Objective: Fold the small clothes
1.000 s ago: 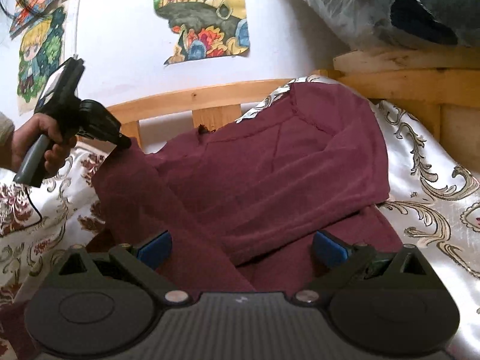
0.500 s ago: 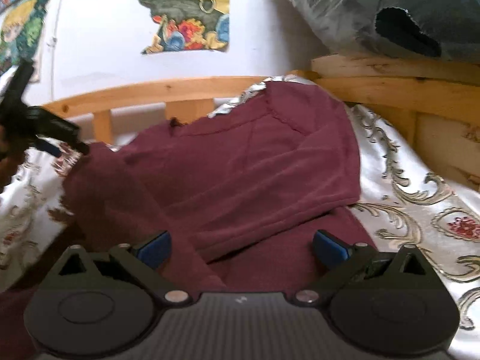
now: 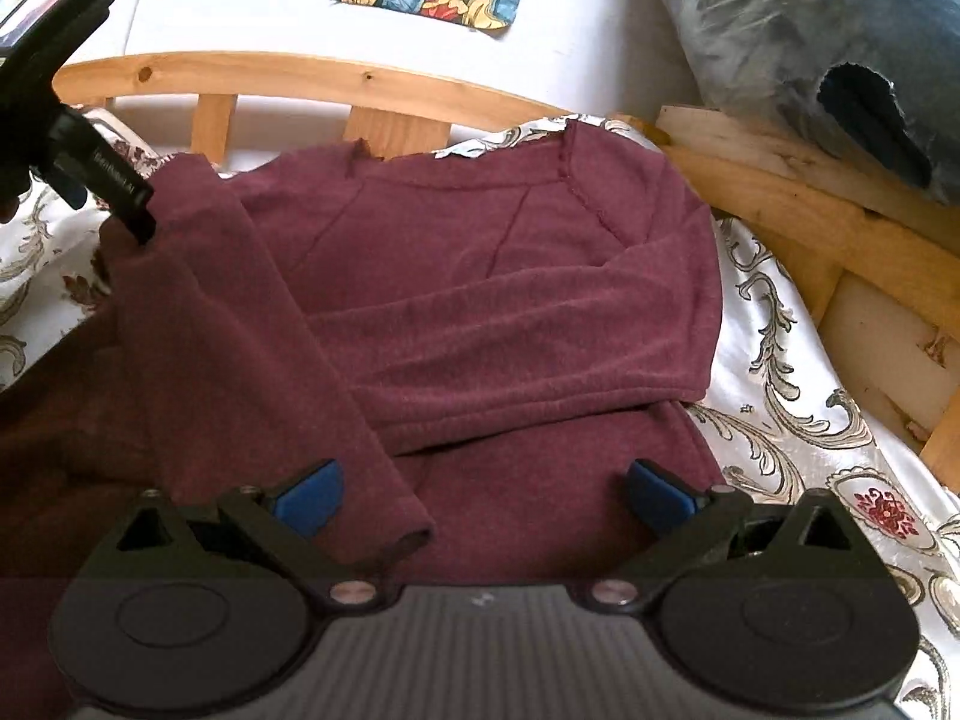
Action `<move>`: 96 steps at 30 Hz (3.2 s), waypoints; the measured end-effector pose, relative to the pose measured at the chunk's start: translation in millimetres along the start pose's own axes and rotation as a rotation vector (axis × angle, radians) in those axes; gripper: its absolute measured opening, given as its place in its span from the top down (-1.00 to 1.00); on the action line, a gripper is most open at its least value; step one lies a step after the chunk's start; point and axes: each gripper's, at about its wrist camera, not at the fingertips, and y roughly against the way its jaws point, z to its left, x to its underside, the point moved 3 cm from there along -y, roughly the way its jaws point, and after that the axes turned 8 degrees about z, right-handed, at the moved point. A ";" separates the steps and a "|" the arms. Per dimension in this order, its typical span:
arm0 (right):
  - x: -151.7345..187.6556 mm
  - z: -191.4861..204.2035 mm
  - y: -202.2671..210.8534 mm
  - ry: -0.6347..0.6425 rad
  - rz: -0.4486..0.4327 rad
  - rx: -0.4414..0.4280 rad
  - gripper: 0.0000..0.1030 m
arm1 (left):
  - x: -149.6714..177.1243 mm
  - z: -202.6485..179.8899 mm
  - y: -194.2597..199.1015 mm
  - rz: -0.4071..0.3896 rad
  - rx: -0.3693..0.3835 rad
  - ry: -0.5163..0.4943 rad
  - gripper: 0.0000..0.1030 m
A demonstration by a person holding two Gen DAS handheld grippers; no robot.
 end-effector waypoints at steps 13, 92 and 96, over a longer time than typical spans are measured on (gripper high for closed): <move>0.6 -5.3 2.1 -0.024 -0.011 -0.021 -1.00 | -6.4 9.4 -28.8 0.074 -0.031 0.219 -0.76; 99.9 -1.4 105.3 0.833 0.090 0.074 -1.00 | 220.9 -105.8 117.9 -0.060 0.216 -0.616 -0.99; 94.7 1.0 101.2 0.825 0.050 0.072 -0.99 | 221.1 -105.7 117.6 -0.063 0.219 -0.614 -0.99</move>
